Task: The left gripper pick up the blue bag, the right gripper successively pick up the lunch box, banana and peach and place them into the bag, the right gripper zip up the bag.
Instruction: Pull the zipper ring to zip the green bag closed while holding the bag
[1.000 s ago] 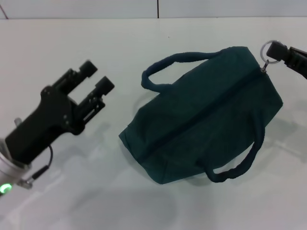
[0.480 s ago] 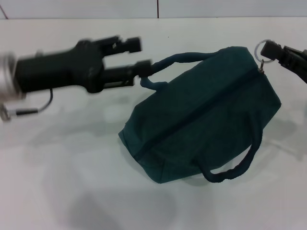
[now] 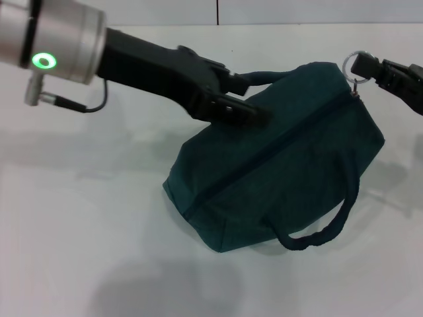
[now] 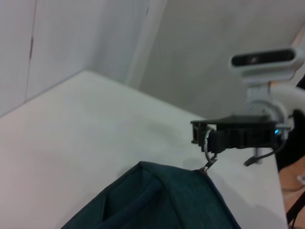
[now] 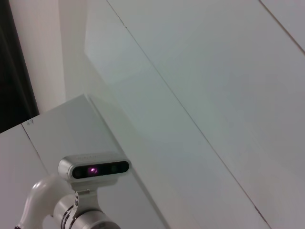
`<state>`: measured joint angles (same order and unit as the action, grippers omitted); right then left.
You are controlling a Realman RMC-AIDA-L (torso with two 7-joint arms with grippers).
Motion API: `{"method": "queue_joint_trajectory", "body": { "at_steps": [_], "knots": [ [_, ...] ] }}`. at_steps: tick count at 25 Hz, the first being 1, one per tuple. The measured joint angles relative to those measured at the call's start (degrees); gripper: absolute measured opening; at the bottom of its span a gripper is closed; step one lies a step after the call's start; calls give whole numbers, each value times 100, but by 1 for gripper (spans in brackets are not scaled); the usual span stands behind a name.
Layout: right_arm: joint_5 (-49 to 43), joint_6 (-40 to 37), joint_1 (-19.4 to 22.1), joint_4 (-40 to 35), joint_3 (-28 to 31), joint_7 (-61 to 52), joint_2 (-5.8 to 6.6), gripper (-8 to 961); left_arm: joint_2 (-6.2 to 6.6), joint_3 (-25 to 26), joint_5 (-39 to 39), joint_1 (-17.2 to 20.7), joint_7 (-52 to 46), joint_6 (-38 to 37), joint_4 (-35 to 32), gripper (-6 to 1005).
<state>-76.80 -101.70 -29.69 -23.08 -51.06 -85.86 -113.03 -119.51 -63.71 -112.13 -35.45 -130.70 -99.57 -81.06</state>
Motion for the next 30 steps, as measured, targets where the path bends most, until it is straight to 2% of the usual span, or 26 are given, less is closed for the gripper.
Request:
{"method": "queue_joint_trajectory", "body": {
  "at_steps": [6, 11, 16, 19, 25, 30],
  "knots": [
    [-3, 3, -8, -1, -1, 0, 1, 55, 5, -423, -188, -61, -312, 186, -59, 719],
    [-3, 12, -10, -4, -1, 0, 1, 56, -5, -518, -276, -114, -442, 323, -40, 706],
    [-3, 21, -11, -4, -1, 0, 1, 56, -9, -563, -176, -40, -273, 454, -59, 600],
    [-3, 21, -11, -5, -1, 0, 1, 57, -6, -605, -124, -17, -167, 528, -22, 396],
    [-2, 21, -11, -4, 0, 0, 1, 57, 5, -658, -130, -60, -119, 536, 45, 171],
    [-2, 20, -11, -4, 7, 0, -5, 58, 10, -665, -134, -62, -46, 532, 48, 112]
  ]
}}
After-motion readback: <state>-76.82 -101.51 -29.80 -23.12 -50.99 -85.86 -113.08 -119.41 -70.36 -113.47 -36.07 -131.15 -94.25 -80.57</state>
